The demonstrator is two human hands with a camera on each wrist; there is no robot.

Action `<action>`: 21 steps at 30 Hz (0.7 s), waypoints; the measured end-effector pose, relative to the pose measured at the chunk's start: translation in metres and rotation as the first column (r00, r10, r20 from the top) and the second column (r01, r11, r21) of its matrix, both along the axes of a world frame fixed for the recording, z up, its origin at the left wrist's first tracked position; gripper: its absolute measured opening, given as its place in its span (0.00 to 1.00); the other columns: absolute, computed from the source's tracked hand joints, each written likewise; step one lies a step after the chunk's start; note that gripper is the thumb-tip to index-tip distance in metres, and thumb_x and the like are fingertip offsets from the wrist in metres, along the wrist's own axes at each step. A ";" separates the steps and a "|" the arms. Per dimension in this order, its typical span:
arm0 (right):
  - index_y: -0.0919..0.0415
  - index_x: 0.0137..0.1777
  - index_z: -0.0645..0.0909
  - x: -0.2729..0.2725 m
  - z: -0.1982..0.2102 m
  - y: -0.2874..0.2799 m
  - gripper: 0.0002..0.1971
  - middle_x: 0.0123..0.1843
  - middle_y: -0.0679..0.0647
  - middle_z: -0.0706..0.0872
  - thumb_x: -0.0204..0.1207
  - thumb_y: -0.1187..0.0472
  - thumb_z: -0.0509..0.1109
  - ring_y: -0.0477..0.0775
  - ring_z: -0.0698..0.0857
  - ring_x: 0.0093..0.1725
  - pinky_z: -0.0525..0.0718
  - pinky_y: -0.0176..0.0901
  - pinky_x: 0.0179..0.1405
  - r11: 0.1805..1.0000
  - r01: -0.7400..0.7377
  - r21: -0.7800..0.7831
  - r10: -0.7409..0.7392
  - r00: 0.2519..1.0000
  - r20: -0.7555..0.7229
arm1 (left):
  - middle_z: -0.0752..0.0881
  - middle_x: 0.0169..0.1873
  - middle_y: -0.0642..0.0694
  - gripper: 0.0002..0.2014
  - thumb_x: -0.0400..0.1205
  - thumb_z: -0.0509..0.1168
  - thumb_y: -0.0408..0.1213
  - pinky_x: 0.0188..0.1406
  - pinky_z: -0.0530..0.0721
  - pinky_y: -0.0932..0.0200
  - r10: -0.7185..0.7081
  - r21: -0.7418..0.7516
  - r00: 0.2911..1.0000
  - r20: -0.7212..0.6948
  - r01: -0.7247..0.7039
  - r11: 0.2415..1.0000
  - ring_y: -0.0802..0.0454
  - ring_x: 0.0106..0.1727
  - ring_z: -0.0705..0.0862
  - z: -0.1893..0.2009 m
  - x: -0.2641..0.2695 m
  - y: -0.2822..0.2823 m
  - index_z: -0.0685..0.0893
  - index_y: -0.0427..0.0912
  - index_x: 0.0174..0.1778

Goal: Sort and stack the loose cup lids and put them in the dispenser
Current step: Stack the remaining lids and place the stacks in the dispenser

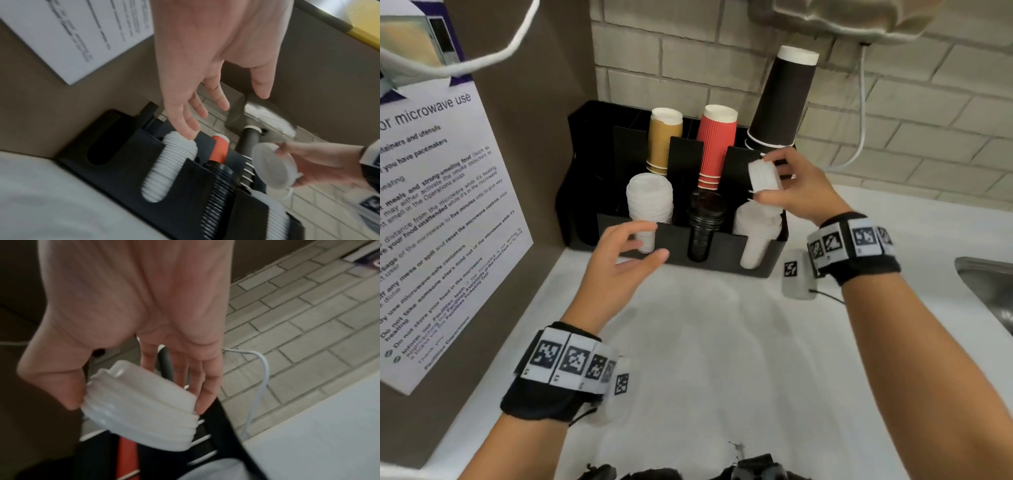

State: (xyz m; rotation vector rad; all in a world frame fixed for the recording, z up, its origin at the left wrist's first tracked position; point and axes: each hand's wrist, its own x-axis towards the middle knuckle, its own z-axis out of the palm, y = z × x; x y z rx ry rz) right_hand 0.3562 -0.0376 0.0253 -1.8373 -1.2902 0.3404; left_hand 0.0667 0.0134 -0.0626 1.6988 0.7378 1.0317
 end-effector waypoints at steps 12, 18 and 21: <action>0.42 0.66 0.76 0.035 -0.012 0.027 0.29 0.57 0.49 0.79 0.65 0.60 0.78 0.52 0.79 0.55 0.74 0.38 0.50 0.945 -0.011 -0.326 0.095 0.966 0.242 | 0.84 0.55 0.61 0.12 0.80 0.70 0.36 0.54 0.78 0.62 0.034 -0.088 0.999 0.025 -0.032 0.996 0.69 0.49 0.83 -0.005 -0.017 0.013 0.84 0.60 0.54; 0.41 0.69 0.74 0.034 -0.014 0.028 0.33 0.64 0.56 0.77 0.64 0.59 0.78 0.56 0.76 0.62 0.73 0.42 0.55 0.939 0.013 -0.343 0.109 0.937 0.333 | 0.84 0.55 0.62 0.13 0.80 0.70 0.36 0.52 0.78 0.62 0.027 -0.099 1.000 0.005 -0.026 0.995 0.68 0.50 0.84 -0.008 -0.021 0.013 0.84 0.61 0.53; 0.41 0.69 0.74 0.032 -0.013 0.029 0.33 0.66 0.56 0.76 0.63 0.58 0.78 0.57 0.76 0.64 0.75 0.45 0.59 0.924 0.021 -0.381 0.121 0.931 0.345 | 0.85 0.55 0.63 0.12 0.80 0.70 0.36 0.52 0.78 0.63 0.020 -0.101 1.000 0.001 -0.020 0.995 0.69 0.50 0.84 -0.009 -0.020 0.013 0.84 0.61 0.54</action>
